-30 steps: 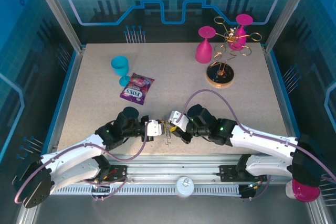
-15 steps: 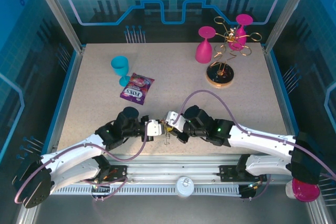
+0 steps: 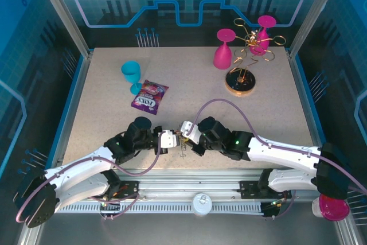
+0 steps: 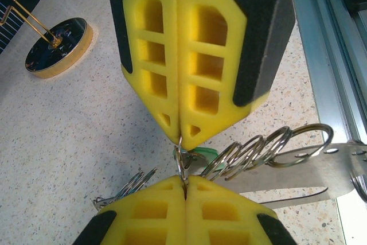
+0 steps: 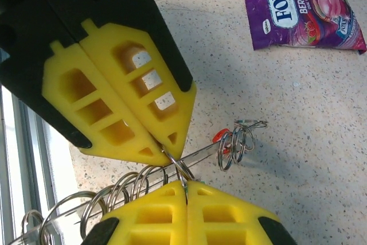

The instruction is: Put the keys on the keyring

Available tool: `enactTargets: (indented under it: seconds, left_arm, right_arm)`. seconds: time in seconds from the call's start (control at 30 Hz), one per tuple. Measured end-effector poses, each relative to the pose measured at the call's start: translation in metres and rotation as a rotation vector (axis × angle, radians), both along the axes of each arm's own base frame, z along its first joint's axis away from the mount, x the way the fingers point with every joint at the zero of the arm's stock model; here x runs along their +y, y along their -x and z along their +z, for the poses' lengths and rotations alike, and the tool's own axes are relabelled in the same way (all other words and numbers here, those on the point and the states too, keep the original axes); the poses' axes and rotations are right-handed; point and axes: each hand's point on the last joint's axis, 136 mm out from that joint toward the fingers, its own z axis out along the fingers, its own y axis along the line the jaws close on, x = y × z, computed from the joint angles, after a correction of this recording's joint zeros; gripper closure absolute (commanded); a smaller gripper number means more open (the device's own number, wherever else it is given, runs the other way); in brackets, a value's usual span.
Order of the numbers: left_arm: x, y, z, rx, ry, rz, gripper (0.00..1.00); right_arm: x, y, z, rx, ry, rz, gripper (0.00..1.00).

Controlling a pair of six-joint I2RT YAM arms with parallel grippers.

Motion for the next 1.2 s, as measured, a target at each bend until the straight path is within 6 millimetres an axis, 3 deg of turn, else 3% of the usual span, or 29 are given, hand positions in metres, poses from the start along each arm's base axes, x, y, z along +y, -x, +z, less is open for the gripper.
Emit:
enactTargets:
  seconds: [1.2]
  left_arm:
    - [-0.001, -0.004, 0.005, -0.190, -0.074, -0.016, 1.00]
  right_arm:
    - [-0.004, -0.016, -0.001, 0.328, -0.188, -0.248, 1.00]
